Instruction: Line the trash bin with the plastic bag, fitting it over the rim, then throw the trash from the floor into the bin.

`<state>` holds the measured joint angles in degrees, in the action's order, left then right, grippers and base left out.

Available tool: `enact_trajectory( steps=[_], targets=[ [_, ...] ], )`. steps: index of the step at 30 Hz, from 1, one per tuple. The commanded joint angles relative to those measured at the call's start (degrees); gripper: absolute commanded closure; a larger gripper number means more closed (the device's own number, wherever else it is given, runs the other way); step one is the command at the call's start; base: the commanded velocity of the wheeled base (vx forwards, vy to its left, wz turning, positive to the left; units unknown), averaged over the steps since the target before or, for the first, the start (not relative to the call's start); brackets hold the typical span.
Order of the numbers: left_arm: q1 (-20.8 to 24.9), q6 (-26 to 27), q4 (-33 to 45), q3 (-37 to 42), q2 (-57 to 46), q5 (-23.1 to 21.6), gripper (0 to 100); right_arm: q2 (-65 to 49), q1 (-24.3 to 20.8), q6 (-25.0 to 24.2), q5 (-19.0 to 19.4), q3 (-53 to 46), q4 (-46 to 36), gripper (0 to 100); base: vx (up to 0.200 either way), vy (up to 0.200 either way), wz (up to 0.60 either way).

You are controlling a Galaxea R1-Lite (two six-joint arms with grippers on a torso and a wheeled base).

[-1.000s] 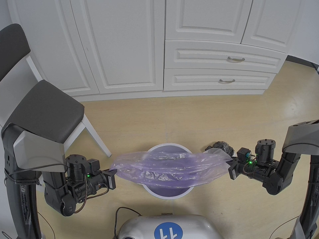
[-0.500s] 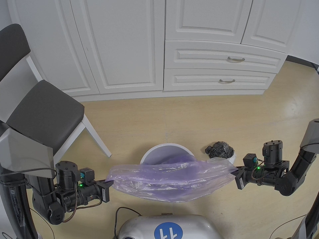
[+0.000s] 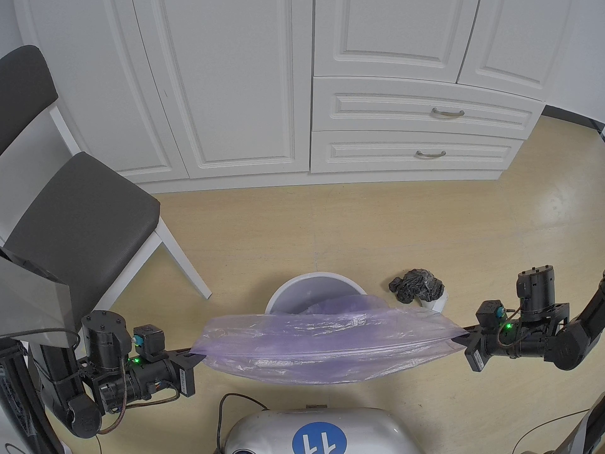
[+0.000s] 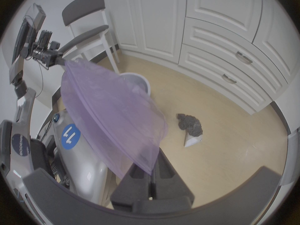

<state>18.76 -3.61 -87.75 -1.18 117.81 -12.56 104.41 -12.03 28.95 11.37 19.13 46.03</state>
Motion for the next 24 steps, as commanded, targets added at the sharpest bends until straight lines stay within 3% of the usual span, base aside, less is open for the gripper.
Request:
enact_trajectory(
  steps=[1, 16, 20, 24],
  targets=[
    [0.1, 0.4, -0.1, 1.1, 3.9, 0.0, 100, 0.7, -0.4, 0.9, 0.0, 0.5, -1.8, 100, 0.000, 0.000, 0.00],
    [-0.1, 2.8, -0.1, -8.0, 18.3, -0.1, 100, 15.9, -2.0, 0.0, 0.1, 6.4, -0.6, 100, 0.000, 0.000, 0.00],
    [-2.3, 2.3, -0.1, -11.6, 18.2, -0.2, 100, 23.2, -3.5, -7.5, 0.6, 8.2, 11.7, 100, 0.000, 0.000, 0.00],
    [-5.0, 1.6, -0.2, -12.9, 16.7, -0.5, 100, 29.9, -6.2, -15.8, 0.4, 8.0, 30.3, 100, 0.000, 0.000, 0.00]
  ],
)
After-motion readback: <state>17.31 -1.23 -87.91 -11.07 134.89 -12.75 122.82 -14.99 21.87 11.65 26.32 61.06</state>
